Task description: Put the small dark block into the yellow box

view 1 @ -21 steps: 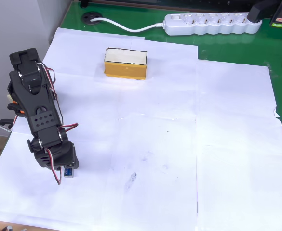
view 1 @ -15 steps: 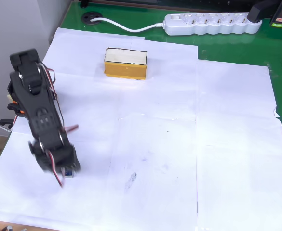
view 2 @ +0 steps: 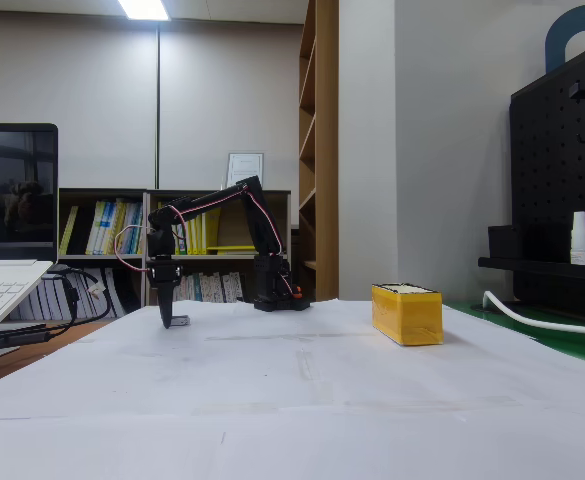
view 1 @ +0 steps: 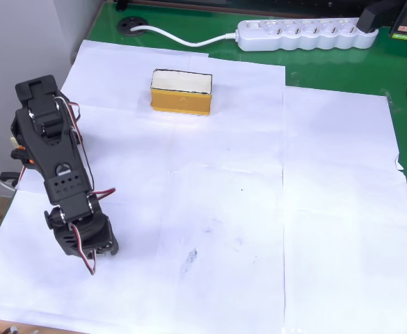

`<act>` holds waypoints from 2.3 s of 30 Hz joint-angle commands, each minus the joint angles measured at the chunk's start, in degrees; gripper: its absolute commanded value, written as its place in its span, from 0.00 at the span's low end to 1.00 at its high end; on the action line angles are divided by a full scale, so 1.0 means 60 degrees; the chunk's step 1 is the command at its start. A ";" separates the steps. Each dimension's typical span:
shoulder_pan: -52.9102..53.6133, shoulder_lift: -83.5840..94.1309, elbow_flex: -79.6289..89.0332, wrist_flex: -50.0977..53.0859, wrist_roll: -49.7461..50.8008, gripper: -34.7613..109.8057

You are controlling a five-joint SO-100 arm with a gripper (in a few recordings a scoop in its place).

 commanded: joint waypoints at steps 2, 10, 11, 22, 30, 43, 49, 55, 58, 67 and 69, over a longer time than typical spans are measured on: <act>-0.0088 -0.0908 0.0190 0.0835 0.0132 0.34; -0.0103 -0.1025 0.0791 0.1289 0.0659 0.34; -0.0073 -0.1025 0.0791 0.1230 0.0659 0.34; 0.0205 -0.0850 0.0776 0.0410 0.0454 0.34; 0.0044 -0.0410 0.0776 -0.0161 0.0469 0.34; 0.0000 -0.0439 0.0190 -0.0073 -0.0059 0.34; -0.0059 -0.0396 0.0176 -0.0132 -0.0059 0.29; -0.0117 -0.0396 0.0132 -0.0176 -0.0059 0.24; -0.0146 -0.0439 0.0132 -0.0117 -0.0161 0.24; -0.0879 -0.1553 0.1758 0.1714 0.1553 0.24; -0.1157 -0.1934 0.2358 0.2256 0.2051 0.24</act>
